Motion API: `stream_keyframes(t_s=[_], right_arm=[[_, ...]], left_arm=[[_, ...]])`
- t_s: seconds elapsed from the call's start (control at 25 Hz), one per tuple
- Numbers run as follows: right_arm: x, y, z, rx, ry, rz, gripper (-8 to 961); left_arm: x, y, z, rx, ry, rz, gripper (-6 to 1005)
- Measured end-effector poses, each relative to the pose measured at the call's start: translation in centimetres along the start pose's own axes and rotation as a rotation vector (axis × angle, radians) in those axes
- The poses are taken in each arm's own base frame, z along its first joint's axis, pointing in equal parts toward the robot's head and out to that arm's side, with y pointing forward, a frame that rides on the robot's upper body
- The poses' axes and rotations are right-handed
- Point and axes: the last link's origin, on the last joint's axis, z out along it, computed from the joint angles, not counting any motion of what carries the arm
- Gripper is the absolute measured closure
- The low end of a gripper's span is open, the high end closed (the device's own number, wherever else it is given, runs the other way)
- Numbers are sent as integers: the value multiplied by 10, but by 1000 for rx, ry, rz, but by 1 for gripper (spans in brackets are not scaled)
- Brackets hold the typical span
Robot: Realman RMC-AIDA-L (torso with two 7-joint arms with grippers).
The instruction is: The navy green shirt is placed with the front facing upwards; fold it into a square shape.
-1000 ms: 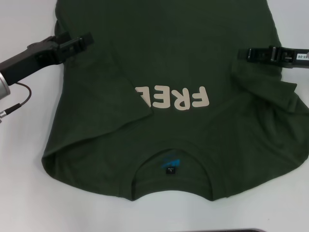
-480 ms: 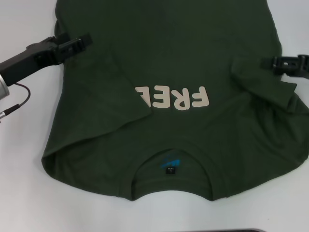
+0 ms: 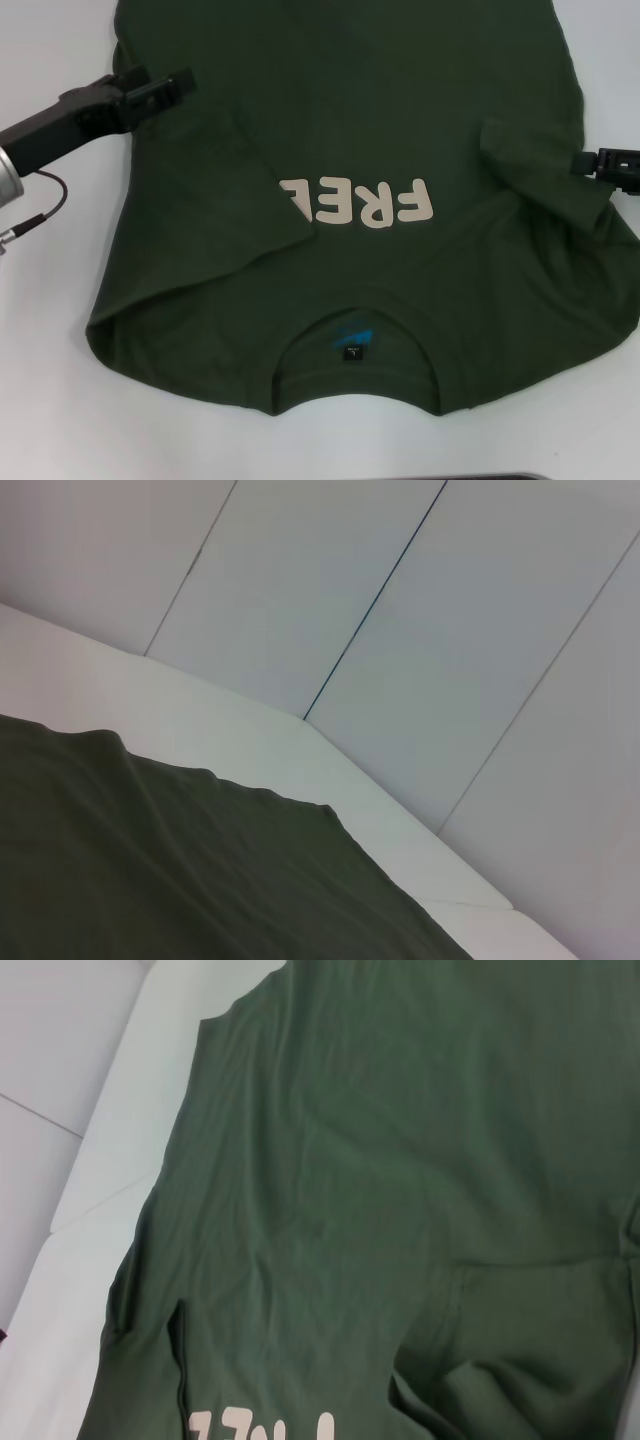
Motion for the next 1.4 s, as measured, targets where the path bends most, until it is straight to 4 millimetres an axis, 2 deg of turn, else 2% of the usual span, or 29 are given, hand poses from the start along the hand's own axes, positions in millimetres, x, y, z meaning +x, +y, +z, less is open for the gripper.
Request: stream_keyframes(t_s=[0.52,1.12,1.4], right_arm=[[5,5,0,-40,25,12,205],[7,3,1,-18,44,41,325],[7,3,2,-14,40,41,498]], left_arm=[[0,0,0,-2,-1,-2,89],[0,0,1,-2,0,-1,90],[1,0,0,-3,2,7,91]])
